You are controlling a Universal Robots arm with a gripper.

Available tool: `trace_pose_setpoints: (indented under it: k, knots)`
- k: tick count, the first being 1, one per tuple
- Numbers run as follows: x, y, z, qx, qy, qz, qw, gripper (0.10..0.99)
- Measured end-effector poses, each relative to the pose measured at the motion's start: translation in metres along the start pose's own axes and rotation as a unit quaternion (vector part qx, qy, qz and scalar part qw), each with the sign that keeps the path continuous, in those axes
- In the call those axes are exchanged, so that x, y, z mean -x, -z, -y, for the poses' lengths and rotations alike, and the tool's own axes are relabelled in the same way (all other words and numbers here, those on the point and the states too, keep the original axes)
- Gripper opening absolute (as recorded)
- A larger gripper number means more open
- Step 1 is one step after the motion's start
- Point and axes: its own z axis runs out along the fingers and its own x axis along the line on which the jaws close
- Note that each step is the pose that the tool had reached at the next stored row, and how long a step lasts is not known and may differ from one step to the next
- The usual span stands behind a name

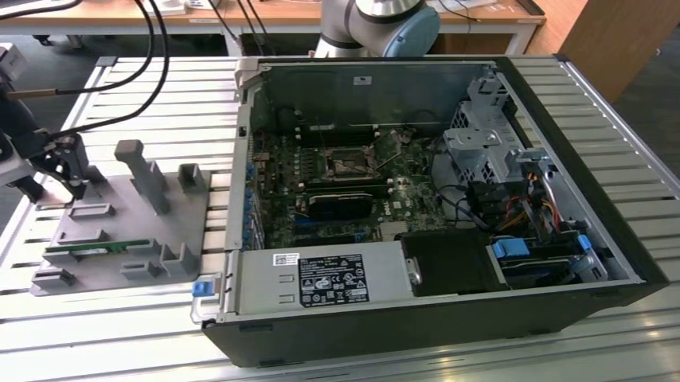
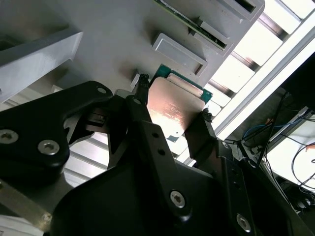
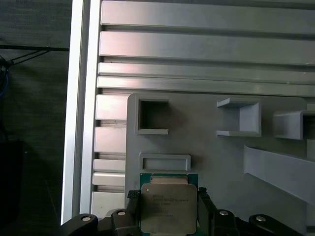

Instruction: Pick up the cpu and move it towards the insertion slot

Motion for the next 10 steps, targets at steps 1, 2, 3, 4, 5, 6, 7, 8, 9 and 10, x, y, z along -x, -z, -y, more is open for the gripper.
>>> trace_pose_setpoints:
  k: [1, 2, 3, 4, 5, 6, 7, 8, 9, 10]
  knots:
    - [0.0, 0.0002, 0.0, 0.0, 0.0, 0.0001, 1.0, 0.545]
    - [0.0, 0.0007, 0.0, 0.0, 0.0, 0.0, 1.0, 0.545]
    - [0.0, 0.0011, -0.0001, -0.0001, 0.0, 0.0, 1.0, 0.545]
    - [0.0, 0.0014, -0.0001, -0.0002, 0.0, 0.0, 1.0, 0.545]
    - [0.0, 0.0016, -0.0001, -0.0002, 0.0, 0.0, 1.0, 0.545]
    - [0.0, 0.0019, -0.0001, -0.0002, 0.0, 0.0, 1.0, 0.545]
    - [0.0, 0.0021, -0.0001, -0.0003, 0.0, 0.0, 1.0, 0.545]
    - [0.0, 0.0024, -0.0001, -0.0003, 0.0, 0.0, 1.0, 0.545]
    - [0.0, 0.0027, -0.0001, -0.0004, 0.0, 0.0, 1.0, 0.545]
    - [0.0, 0.003, -0.0002, -0.0005, 0.0, 0.0, 1.0, 0.545]
